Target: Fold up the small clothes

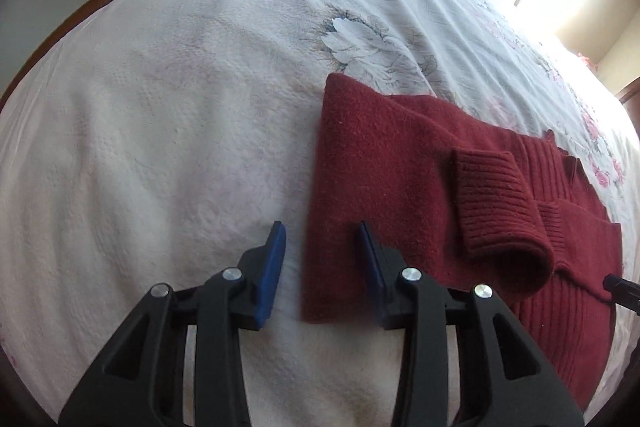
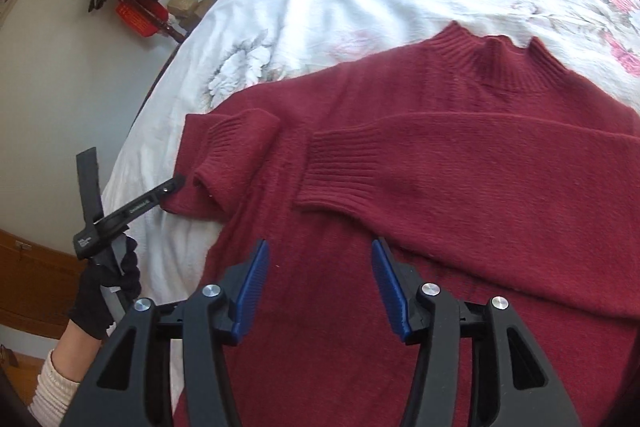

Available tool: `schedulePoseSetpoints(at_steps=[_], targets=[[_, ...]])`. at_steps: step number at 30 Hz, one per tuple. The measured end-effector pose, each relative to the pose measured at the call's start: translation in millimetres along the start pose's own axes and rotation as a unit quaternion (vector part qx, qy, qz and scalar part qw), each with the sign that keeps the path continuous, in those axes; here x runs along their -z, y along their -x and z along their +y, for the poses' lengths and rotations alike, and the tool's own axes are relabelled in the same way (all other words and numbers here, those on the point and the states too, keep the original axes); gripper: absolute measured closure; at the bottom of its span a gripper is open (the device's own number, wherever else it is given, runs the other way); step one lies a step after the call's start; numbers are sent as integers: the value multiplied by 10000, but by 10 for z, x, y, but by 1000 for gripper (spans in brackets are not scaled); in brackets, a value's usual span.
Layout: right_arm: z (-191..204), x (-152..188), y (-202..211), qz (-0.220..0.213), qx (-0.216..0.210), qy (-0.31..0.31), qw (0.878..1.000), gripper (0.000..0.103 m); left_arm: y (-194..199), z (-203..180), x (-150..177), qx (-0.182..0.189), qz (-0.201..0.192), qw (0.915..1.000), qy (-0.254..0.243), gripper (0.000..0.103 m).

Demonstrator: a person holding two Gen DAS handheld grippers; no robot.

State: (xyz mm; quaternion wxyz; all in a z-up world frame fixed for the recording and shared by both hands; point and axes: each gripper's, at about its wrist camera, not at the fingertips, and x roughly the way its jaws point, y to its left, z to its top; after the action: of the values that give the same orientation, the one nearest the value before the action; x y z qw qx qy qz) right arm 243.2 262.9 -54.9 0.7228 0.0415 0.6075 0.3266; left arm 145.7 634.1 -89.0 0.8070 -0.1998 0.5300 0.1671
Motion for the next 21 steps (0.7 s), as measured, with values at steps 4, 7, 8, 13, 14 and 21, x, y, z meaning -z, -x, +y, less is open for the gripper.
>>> schedulePoseSetpoints(at_steps=[4,7,8,13,14,21], targets=[[322,-190,-301,245,-221,29,9995,50,-17,-3,21,-13,-82,9998,-186,65],[504,-334,-541,434,-373,-29,9984,49,34,74,2,184,-129,9997,-2,65],[533,-384,-620,491,-391,-68,9980,49,58,94,3,188,-161,9997,27,65],[634,-523,-972,712,-455,-267,9961,51,252,189,-5,389,-431,9980,259,66],[629,-538,-1023,750,-537,-310,9953,55,276,214,-5,461,-446,9973,363,65],[592,-507,-636,242,-763,-41,9968,88,398,180,-1,618,-563,9954,469,64]])
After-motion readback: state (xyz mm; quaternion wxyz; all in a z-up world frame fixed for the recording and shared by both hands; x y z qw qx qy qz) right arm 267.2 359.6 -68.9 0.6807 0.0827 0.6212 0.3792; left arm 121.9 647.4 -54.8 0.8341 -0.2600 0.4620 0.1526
